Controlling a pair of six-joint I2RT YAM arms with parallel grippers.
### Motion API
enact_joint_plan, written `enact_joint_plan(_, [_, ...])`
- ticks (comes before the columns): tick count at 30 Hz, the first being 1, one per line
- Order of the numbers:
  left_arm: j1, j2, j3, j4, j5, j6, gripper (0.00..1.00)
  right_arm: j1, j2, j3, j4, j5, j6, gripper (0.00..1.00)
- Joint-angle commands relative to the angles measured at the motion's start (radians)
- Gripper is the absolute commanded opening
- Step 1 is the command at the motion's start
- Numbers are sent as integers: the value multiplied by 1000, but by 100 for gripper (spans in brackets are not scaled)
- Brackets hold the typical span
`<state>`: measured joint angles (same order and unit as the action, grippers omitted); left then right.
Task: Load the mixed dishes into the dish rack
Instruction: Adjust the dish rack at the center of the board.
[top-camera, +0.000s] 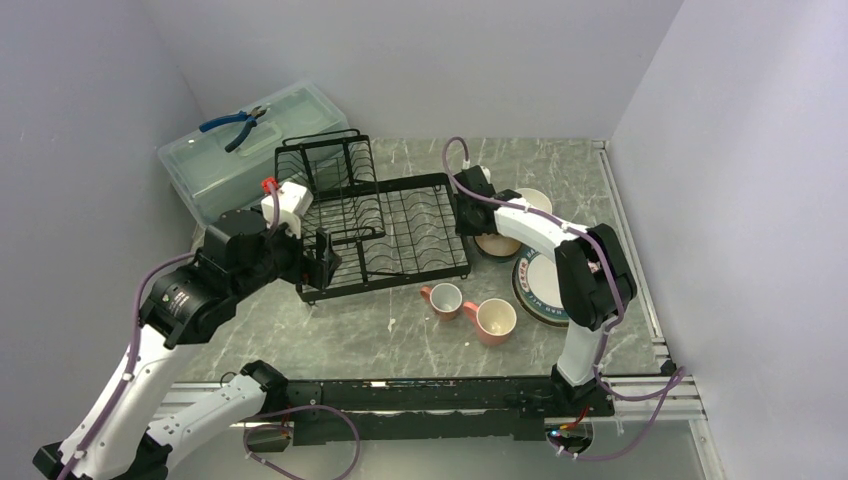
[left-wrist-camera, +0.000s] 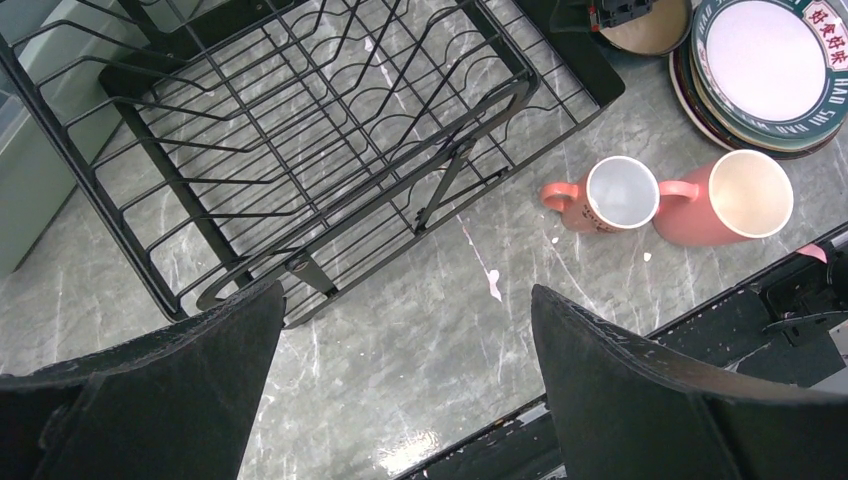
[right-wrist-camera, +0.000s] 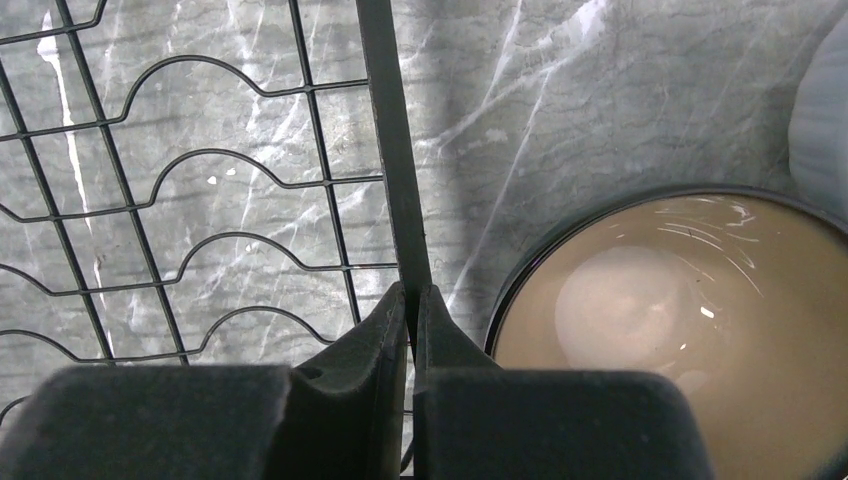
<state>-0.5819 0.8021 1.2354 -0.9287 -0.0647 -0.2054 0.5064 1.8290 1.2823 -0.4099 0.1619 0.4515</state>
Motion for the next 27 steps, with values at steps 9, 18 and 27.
enact_joint_plan(9, [2, -16, -16, 48, -1, -3, 99, 35, -40, 71, -82, 20, 85, 32])
enact_joint_plan(18, [2, -14, -18, 54, -6, 9, 99, 37, -154, 88, -161, 68, 44, 41])
enact_joint_plan(27, [2, -12, -28, 68, 2, 25, 99, 31, -224, 63, -266, 143, -51, 43])
